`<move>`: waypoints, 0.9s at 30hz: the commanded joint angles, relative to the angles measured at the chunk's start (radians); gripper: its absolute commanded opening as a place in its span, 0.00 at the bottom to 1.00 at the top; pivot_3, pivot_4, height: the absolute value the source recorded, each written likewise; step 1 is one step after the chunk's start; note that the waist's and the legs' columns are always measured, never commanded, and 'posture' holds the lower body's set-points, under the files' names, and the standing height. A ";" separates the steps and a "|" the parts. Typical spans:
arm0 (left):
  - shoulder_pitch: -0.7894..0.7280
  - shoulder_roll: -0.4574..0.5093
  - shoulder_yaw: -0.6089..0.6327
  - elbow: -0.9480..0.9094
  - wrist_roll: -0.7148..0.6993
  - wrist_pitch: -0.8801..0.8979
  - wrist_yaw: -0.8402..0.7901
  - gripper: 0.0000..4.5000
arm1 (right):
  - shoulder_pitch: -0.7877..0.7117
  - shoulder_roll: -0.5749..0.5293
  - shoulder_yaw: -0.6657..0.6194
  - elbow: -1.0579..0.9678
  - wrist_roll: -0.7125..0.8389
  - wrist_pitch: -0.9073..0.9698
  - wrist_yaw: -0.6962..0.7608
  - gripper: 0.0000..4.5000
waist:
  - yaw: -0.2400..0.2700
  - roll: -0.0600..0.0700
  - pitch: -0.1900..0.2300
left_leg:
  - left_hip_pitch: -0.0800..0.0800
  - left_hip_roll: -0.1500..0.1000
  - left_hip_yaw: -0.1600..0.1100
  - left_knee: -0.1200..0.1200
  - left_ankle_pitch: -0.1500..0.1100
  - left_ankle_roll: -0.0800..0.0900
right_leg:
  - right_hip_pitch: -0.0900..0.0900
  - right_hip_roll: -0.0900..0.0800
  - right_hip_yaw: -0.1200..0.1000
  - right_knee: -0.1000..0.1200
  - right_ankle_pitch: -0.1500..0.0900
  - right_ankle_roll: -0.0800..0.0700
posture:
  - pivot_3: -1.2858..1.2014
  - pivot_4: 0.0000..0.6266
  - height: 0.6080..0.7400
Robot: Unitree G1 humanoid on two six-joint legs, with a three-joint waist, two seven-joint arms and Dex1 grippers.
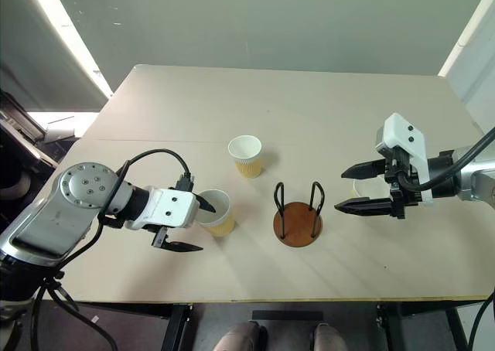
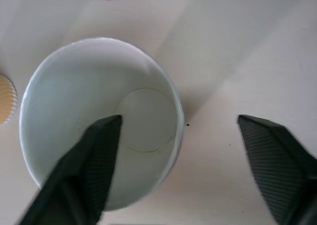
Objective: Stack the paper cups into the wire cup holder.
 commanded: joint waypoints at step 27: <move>-0.592 -0.211 -0.096 0.234 -0.220 -0.074 -0.207 0.00 | 0.096 -0.049 -0.177 0.061 0.079 -0.154 0.113 0.83 | 0.008 0.000 0.000 | -0.003 0.000 0.000 0.002 0.000 0.001 | 0.000 0.000 -0.001 0.000 0.001 0.001 | 0.52 0.24 1.00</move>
